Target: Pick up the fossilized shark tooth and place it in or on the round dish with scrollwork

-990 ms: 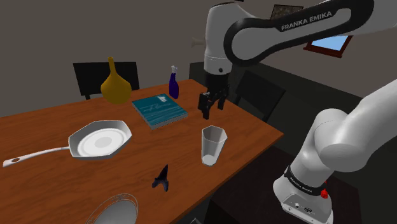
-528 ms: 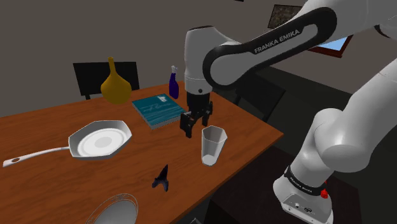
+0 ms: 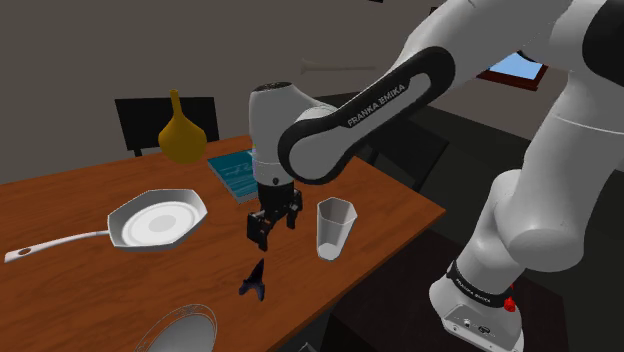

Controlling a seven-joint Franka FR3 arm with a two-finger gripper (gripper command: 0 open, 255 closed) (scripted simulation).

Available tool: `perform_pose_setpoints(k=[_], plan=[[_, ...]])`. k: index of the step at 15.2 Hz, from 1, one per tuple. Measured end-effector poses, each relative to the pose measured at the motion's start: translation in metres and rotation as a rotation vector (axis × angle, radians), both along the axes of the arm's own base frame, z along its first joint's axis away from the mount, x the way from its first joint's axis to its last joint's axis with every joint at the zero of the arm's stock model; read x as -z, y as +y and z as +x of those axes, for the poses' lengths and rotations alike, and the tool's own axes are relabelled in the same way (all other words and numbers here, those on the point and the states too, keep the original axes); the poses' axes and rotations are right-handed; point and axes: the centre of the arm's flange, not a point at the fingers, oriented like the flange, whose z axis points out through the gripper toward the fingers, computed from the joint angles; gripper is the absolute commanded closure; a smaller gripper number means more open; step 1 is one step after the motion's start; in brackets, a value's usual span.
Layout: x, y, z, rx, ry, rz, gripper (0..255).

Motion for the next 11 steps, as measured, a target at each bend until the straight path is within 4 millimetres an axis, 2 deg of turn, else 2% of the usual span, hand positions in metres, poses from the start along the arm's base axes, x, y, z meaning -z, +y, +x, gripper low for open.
perform_pose_setpoints(k=[7,11], plan=[[0.057,0.066,0.021,-0.028,0.015,0.029,0],[0.082,0.077,0.02,-0.031,0.018,0.033,0]])
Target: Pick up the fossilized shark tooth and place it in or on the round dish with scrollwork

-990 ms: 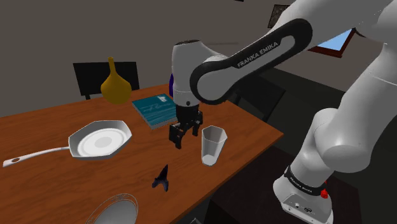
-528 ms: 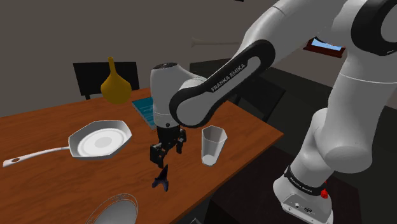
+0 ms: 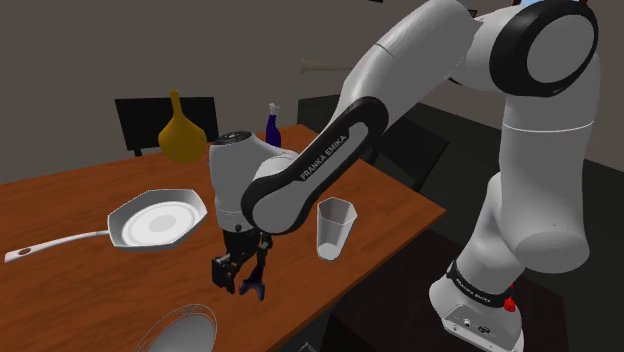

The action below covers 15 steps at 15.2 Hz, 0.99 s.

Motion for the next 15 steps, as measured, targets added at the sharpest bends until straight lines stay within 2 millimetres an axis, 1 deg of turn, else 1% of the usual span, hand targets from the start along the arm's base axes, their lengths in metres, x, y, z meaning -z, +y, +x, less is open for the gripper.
perform_pose_setpoints(k=[3,5,11,12,15], plan=[[0.017,0.001,-0.001,0.0,0.0,0.0,0],[0.022,0.001,-0.004,0.0,0.0,0.0,0],[0.024,0.001,-0.004,0.0,0.0,0.001,0],[0.024,0.001,-0.004,0.0,0.0,0.001,255],[0.024,0.001,-0.004,0.0,0.0,0.001,255]])
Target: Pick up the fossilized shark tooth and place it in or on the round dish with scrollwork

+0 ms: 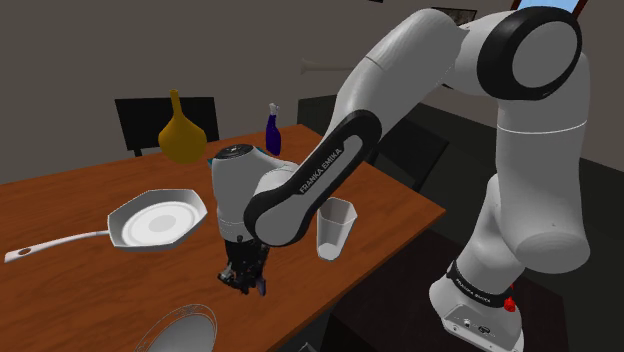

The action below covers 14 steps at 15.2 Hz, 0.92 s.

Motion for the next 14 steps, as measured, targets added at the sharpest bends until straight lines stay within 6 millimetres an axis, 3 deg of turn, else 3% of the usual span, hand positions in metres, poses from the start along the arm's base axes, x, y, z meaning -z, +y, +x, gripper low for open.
perform_pose_setpoints(k=[6,7,8,9,12,14], plan=[[0.0,0.0,0.0,0.0,0.0,0.0,255],[0.0,0.0,0.0,0.0,0.0,0.0,0],[0.0,0.0,0.0,0.0,0.0,0.0,0],[-0.001,-0.002,-0.013,0.006,-0.051,-0.023,0],[0.0,0.0,-0.079,0.163,-0.336,-0.144,0],[0.007,0.001,-0.09,0.242,-0.399,-0.144,0]])
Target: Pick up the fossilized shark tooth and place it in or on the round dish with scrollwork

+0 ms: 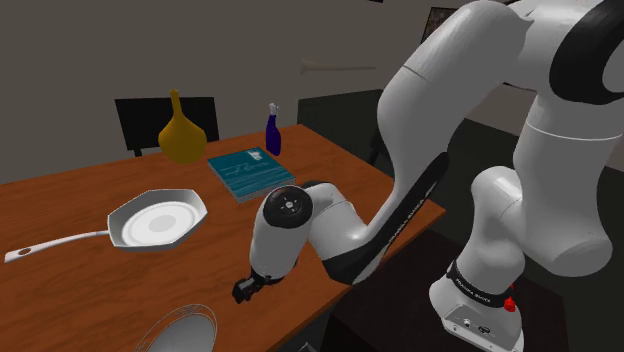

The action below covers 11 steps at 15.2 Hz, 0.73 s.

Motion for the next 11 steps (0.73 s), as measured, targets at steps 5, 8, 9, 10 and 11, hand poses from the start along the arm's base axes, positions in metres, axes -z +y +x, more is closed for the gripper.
perform_pose_setpoints(k=[5,8,9,10,11], plan=[[0.025,-0.003,0.002,0.025,-0.023,0.005,0],[0.031,-0.003,0.005,0.025,-0.023,0.006,0],[0.031,-0.003,0.005,0.025,-0.023,0.006,0],[0.031,-0.003,0.005,0.025,-0.024,0.006,0],[0.031,-0.003,0.005,0.025,-0.024,0.006,0]])
